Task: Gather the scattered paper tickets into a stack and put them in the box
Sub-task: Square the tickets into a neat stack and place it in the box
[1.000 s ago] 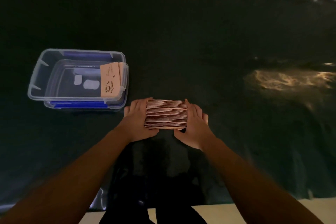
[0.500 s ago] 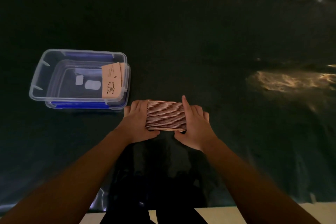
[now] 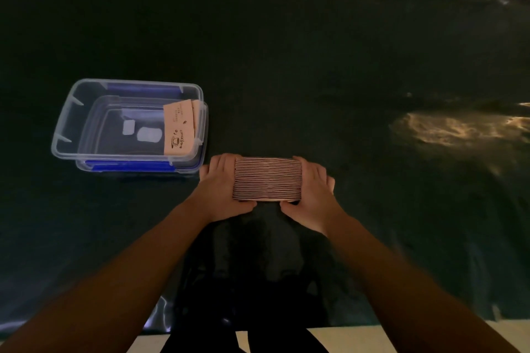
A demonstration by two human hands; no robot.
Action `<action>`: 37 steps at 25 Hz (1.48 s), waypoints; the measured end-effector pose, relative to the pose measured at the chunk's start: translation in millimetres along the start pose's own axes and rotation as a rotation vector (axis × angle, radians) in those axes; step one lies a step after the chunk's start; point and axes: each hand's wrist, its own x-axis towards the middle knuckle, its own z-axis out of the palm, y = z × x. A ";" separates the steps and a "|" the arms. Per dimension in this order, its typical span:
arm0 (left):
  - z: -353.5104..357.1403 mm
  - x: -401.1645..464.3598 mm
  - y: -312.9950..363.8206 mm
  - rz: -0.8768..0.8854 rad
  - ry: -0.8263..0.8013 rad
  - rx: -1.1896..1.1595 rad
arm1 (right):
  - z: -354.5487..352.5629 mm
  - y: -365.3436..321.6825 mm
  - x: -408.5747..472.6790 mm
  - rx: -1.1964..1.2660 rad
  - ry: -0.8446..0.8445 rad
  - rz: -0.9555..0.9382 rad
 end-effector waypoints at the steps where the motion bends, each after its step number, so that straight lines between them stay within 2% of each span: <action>1: -0.7 0.5 -0.6 -0.003 -0.004 0.006 | -2.1 0.2 1.8 -0.014 -0.011 -0.008; 5: 2.8 2.2 -0.8 -0.040 -0.046 0.050 | -1.7 -0.7 1.4 -0.044 -0.097 0.025; 11: 3.4 7.6 -6.1 -0.058 -0.046 0.040 | -1.6 -3.0 5.5 -0.018 -0.068 0.050; 16: 2.5 7.4 -5.0 -0.075 -0.043 0.025 | -1.4 -5.6 6.8 0.033 -0.109 0.109; 20: -15.1 -0.9 -4.5 -0.057 -0.048 -0.222 | -15.6 -17.5 5.5 0.197 -0.159 0.181; 24: -47.4 -20.3 2.2 -0.089 -0.114 -0.704 | -34.3 -42.0 1.8 0.517 -0.205 0.208; 28: -71.1 -37.7 10.8 -0.129 -0.010 -1.188 | -47.2 -83.5 1.5 0.858 -0.269 0.261; 31: -80.2 -44.0 21.0 -0.148 0.060 -1.543 | -44.2 -122.9 1.8 0.983 -0.302 0.291; 33: -91.8 -46.5 25.7 -0.160 0.146 -1.601 | -40.6 -149.2 3.2 1.031 -0.297 0.304; 37: -130.4 -52.3 13.4 -0.242 0.297 -1.496 | -42.3 -192.8 13.8 1.027 -0.340 0.256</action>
